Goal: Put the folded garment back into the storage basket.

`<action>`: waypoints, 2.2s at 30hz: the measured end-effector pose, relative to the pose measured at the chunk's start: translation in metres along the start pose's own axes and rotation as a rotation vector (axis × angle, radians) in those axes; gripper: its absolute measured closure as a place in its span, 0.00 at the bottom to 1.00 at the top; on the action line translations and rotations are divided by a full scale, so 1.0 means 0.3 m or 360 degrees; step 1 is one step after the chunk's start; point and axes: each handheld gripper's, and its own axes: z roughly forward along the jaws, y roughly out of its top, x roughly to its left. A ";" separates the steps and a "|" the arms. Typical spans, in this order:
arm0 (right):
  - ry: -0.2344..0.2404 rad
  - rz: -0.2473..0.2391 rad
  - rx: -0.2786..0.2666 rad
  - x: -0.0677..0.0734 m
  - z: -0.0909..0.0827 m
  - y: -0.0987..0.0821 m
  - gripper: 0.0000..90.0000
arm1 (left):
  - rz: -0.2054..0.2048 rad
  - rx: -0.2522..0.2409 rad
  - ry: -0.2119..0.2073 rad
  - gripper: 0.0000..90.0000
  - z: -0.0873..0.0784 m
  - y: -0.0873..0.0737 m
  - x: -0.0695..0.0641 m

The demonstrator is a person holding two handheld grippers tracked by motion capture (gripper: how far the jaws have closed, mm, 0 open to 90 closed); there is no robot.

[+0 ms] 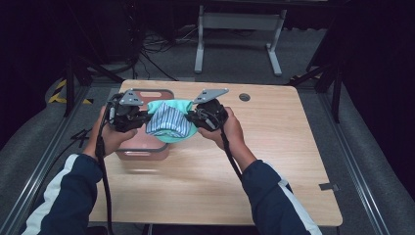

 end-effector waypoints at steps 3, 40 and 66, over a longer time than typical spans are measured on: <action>0.0020 -0.0001 -0.0005 0.011 0.029 0.015 0.94 | -0.0016 0.0011 0.0019 0.92 -0.012 -0.014 0.022; 0.0137 -0.0049 0.0089 0.109 0.319 0.068 0.94 | -0.0141 0.0144 0.0156 0.92 -0.024 -0.179 0.141; 0.0181 -0.0030 0.0244 0.110 0.431 0.024 0.92 | -0.0184 0.0260 0.0143 0.92 0.069 -0.255 0.154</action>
